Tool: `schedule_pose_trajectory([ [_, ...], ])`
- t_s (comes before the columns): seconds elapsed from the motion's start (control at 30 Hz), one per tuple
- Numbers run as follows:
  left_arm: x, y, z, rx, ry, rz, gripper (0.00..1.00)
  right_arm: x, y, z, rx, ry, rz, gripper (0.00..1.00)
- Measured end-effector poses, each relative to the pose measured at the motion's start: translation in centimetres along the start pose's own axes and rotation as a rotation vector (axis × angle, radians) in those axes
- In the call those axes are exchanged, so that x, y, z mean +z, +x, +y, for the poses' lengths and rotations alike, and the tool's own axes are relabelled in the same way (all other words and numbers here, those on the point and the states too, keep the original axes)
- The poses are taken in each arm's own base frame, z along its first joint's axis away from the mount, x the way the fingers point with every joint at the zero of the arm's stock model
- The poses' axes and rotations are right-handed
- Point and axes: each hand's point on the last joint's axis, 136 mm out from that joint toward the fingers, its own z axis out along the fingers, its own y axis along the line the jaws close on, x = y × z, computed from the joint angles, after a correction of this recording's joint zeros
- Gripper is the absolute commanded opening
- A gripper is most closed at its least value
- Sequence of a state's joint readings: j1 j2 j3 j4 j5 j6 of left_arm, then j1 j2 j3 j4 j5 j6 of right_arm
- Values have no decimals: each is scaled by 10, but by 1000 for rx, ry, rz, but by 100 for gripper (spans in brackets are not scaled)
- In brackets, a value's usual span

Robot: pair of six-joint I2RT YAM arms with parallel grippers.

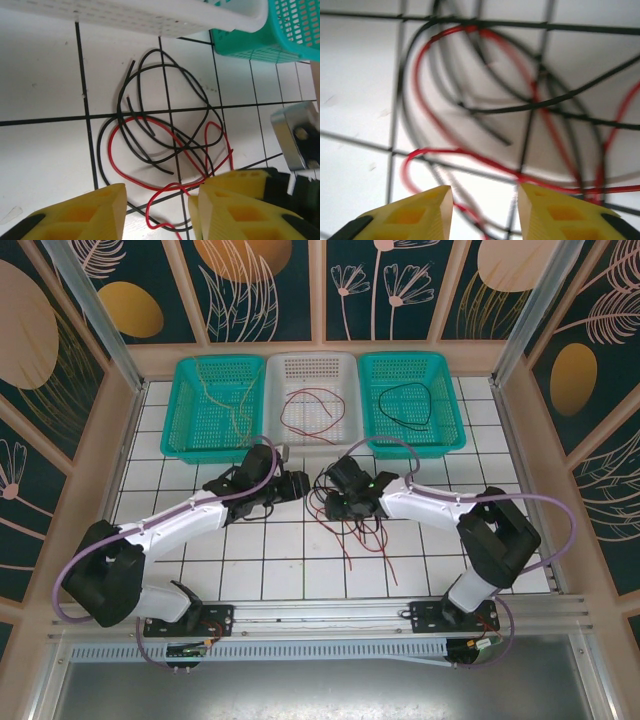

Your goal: Untangle the cables

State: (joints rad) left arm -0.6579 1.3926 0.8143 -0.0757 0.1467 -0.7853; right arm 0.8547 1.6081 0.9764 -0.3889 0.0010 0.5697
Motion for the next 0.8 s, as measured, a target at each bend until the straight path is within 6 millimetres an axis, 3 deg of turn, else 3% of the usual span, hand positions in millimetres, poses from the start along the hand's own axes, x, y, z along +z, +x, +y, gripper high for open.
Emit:
schedule_pose_trajectory([
  [0.13, 1, -1, 20, -65, -49, -18, 33, -2, -3, 26, -43, -64, 3, 39],
  [0.33, -16, 0, 63, -201, -113, -73, 33, 22, -5, 35, -42, -69, 37, 34],
  [0.57, -26, -8, 54, -222, -70, -115, 33, 45, 0, 37, -39, -54, 84, 29],
  [0.67, -26, -7, 54, -222, -68, -113, 33, 49, 0, 37, -38, -47, 88, 36],
  [0.8, -26, -8, 54, -222, -66, -114, 33, 46, -1, 44, -47, -52, 83, 37],
])
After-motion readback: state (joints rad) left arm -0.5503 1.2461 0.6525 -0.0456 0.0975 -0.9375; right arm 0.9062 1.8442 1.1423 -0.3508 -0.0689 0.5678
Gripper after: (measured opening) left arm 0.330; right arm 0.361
